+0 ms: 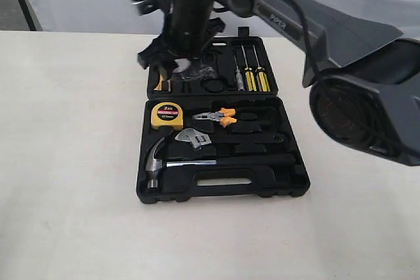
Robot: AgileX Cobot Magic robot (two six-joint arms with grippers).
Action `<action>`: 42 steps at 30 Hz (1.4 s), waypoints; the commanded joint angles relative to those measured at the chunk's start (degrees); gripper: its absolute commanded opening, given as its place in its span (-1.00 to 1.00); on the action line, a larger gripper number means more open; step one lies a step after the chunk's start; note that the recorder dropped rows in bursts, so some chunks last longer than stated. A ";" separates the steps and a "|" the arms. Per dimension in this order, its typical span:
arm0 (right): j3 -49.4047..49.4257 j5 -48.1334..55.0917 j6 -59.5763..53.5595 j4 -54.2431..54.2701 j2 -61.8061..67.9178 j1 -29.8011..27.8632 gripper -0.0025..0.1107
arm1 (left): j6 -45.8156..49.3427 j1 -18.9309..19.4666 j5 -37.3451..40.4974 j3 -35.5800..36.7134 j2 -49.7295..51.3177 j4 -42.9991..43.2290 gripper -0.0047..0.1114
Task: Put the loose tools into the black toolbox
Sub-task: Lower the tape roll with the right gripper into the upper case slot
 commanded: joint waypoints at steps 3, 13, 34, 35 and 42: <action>0.01 0.65 0.35 4.88 1.18 -6.20 -0.95 | -0.59 0.19 -0.97 0.53 -0.46 -0.78 -0.89; 8.40 -9.38 0.73 0.39 2.75 -6.89 -0.81 | -0.59 0.19 -0.97 0.53 -0.46 -0.78 -0.89; 8.99 -11.00 4.97 -2.29 2.84 -7.76 0.16 | -0.59 0.19 -0.97 0.53 -0.46 -0.78 -0.89; 8.99 -11.12 4.97 -1.89 2.84 -7.76 0.21 | -0.59 0.19 -0.97 0.53 -0.46 -0.78 -0.89; 8.89 -11.81 9.95 -1.89 2.73 -7.76 0.33 | -0.59 0.19 -0.97 0.53 -0.46 -0.78 -0.89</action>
